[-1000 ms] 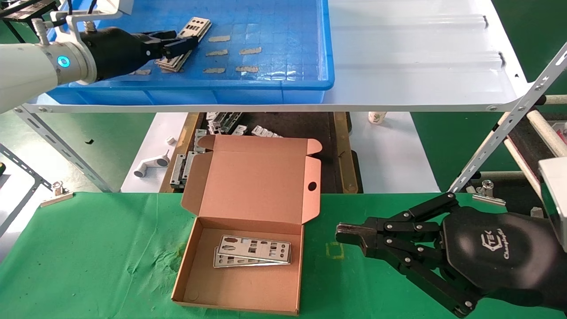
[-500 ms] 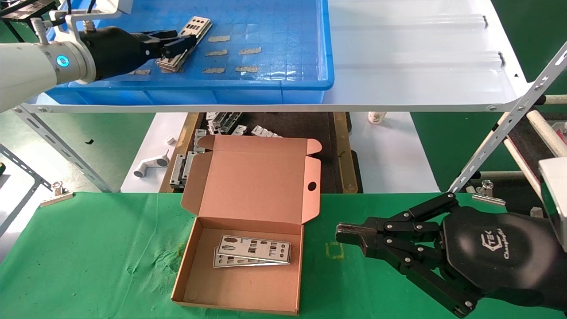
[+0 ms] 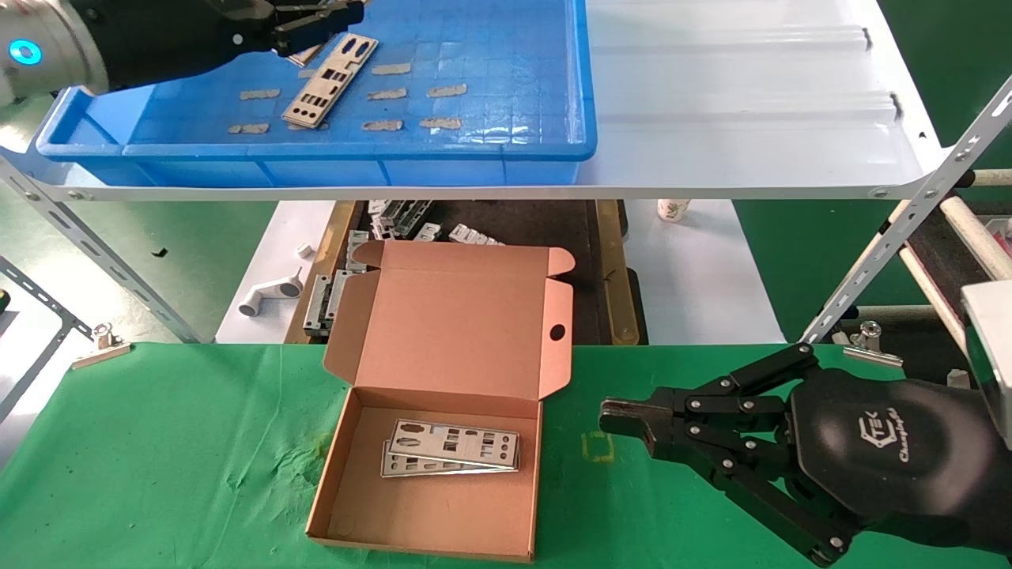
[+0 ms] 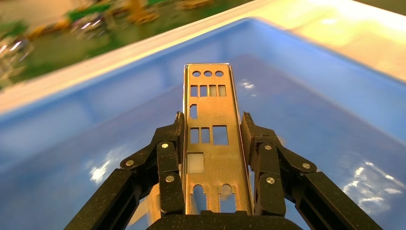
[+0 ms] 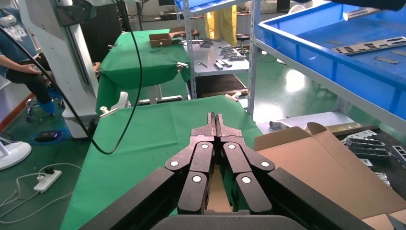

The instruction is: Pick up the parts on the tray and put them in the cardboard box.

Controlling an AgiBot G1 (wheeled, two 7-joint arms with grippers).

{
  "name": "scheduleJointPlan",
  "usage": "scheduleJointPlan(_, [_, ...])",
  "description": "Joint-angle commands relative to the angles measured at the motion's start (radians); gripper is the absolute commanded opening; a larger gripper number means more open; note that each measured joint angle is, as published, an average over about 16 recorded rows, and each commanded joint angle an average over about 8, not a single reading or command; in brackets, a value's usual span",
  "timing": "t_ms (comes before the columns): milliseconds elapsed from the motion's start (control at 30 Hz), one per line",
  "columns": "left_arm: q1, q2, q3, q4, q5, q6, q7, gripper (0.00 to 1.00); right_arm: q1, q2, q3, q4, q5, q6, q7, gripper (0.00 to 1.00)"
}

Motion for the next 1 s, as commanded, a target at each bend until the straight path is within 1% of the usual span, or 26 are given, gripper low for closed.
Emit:
scheduleJointPlan(33, [-0.007,-0.018,0.000,-0.020,-0.002,0.067,0.029,0.00,0.000,0.000,0.000,0.000,0.000,0.000,0.000,0.00])
scheduleJointPlan(233, [-0.001,-0.077,0.000,-0.088,-0.022,0.351,0.167,0.00,0.000,0.000,0.000,0.000,0.000,0.000,0.000,0.00])
scheduleJointPlan(367, [0.016,-0.104,0.016,-0.132,-0.022,0.452,0.267,0.00,0.000,0.000,0.000,0.000,0.000,0.000,0.000,0.00])
scheduleJointPlan(500, [0.062,-0.130,0.058,-0.216,-0.028,0.478,0.350,0.00,0.000,0.000,0.000,0.000,0.000,0.000,0.000,0.00])
scheduleJointPlan(633, [0.139,-0.164,0.126,-0.339,-0.057,0.482,0.401,0.00,0.000,0.000,0.000,0.000,0.000,0.000,0.000,0.00])
scheduleJointPlan(833, [0.255,-0.202,0.257,-0.498,-0.115,0.478,0.422,0.00,0.000,0.000,0.000,0.000,0.000,0.000,0.000,0.00])
scheduleJointPlan(1000, [0.319,-0.187,0.387,-0.548,-0.118,0.471,0.426,0.00,0.000,0.000,0.000,0.000,0.000,0.000,0.000,0.00])
